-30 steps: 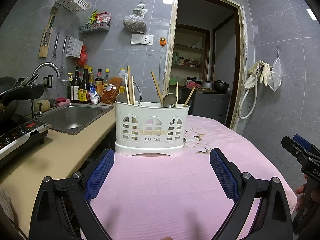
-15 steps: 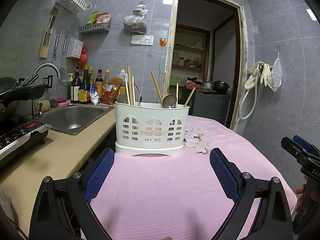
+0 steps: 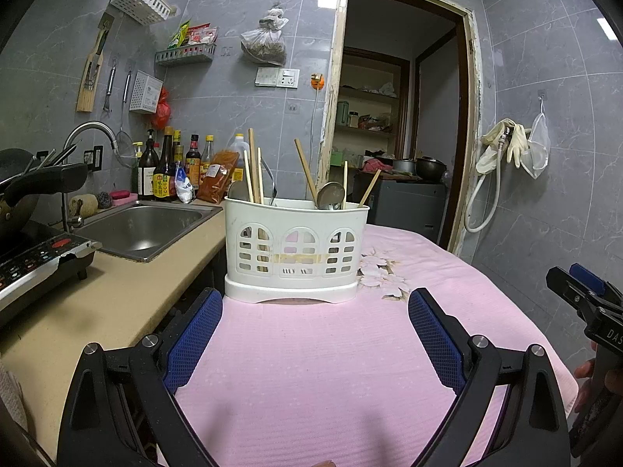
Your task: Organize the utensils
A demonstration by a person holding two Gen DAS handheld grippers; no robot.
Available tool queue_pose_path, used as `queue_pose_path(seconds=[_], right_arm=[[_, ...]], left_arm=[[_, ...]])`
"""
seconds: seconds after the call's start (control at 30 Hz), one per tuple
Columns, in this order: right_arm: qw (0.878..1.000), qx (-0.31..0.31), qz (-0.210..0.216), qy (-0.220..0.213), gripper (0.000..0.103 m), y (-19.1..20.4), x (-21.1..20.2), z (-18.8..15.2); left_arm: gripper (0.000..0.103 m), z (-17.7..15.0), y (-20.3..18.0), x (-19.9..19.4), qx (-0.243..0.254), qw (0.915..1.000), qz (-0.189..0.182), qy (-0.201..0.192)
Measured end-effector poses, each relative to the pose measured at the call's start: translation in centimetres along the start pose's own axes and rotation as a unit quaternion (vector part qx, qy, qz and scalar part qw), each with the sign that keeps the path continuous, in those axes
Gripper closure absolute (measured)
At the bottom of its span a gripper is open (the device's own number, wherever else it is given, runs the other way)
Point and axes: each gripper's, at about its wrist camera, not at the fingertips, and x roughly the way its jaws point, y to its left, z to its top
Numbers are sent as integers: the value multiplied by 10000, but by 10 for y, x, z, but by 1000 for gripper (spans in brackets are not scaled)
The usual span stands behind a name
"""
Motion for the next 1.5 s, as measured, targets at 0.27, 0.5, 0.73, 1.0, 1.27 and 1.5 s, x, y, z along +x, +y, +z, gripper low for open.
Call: queue_pose_path(seconds=[0.27, 0.5, 0.73, 1.0, 1.27, 1.5], right_arm=[[10000, 2, -1, 1, 0, 0, 0, 0], [10000, 0, -2, 2, 0, 0, 0, 0], [10000, 2, -1, 4, 0, 0, 0, 0], [10000, 8, 0, 2, 0, 1, 0, 0], [10000, 3, 2, 6, 0, 1, 0, 0], [10000, 5, 0, 10, 0, 2, 0, 0]], left_arm=[[9, 0, 0, 0, -3, 10000, 0, 2], [9, 0, 1, 0, -3, 10000, -3, 2], [9, 0, 1, 0, -1, 10000, 1, 10], [9, 0, 0, 0, -3, 10000, -1, 9], [9, -4, 4, 3, -30, 9999, 18, 126], [9, -7, 5, 4, -98, 9998, 133, 64]])
